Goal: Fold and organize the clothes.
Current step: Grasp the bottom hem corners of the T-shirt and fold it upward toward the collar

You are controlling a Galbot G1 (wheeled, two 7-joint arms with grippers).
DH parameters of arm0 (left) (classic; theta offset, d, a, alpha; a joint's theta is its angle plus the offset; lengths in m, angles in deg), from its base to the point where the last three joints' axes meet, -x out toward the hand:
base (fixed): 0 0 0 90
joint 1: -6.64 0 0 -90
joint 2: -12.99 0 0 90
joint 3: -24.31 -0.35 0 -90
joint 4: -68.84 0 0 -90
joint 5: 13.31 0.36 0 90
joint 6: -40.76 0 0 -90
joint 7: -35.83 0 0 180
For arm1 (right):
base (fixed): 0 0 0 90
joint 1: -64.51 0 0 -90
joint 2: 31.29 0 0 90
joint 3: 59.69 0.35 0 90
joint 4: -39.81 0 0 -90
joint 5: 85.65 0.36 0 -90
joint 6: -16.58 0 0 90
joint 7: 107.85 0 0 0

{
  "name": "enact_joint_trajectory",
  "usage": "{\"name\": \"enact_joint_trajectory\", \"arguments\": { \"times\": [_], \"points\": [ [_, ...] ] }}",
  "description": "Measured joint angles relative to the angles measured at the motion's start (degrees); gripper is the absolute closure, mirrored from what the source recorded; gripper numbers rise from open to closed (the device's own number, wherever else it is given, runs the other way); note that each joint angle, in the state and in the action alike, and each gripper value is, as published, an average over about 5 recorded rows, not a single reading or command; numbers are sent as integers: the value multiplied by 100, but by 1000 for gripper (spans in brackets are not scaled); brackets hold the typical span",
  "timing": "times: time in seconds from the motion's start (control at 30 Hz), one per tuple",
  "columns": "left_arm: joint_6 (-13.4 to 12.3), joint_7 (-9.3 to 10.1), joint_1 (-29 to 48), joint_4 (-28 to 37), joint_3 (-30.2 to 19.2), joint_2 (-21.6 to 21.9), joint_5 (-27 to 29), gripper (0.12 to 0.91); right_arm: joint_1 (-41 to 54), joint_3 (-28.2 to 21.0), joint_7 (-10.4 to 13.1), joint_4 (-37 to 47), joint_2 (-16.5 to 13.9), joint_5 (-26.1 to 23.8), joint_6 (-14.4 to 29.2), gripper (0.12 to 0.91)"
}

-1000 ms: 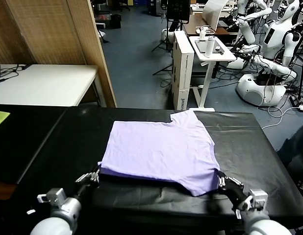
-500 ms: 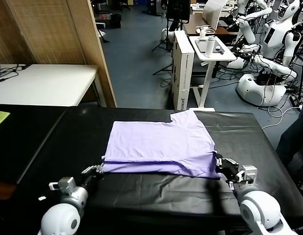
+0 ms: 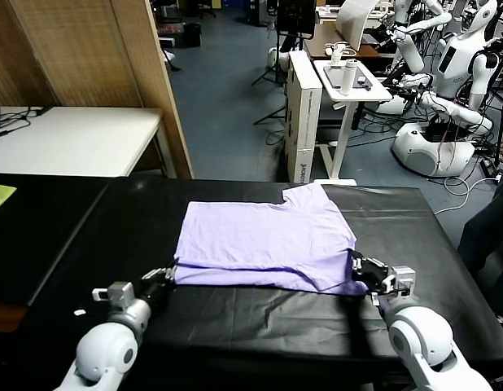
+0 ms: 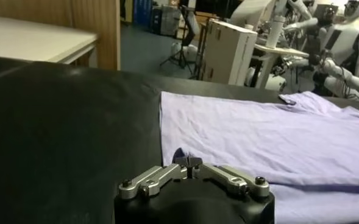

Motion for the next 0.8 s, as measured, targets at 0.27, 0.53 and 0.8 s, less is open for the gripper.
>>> {"name": "enact_joint_trajectory", "arguments": {
  "times": [0.27,0.53,0.8],
  "points": [
    [-9,-3,289,242,-101,85,-65,881,-79,92,-124,-22,21,6,37,871],
    [-27,27,453,341,-156,42,-32,811,-358,327,-373,-305,-154,-160,73,438],
    [-48,36,186,107,38,6,41,338,-982,614,-492,-704,-253,-391,149,125]
  ]
}}
